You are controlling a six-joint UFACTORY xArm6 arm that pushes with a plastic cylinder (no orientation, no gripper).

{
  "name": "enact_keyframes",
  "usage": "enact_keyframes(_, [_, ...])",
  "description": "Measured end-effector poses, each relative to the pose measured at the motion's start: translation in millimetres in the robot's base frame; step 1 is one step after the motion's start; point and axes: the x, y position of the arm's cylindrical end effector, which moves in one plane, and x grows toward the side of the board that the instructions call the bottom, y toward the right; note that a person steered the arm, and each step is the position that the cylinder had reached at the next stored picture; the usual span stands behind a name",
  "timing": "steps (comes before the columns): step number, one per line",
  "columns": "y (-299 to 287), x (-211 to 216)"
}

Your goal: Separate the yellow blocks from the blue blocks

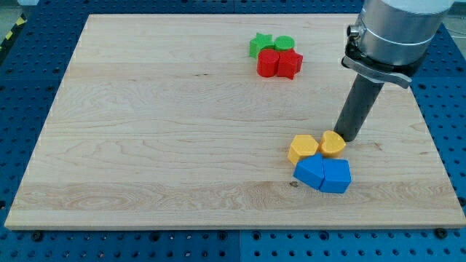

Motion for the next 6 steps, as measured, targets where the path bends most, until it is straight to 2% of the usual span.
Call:
enact_keyframes(1, [0.8,-3.4])
enact_keyframes(2, [37.4,-17.1])
enact_keyframes(3, [66.8,15.7])
enact_keyframes(4, [50.5,68.4])
enact_keyframes(5, [23.5,63.9])
enact_keyframes(6, [22.0,36.9])
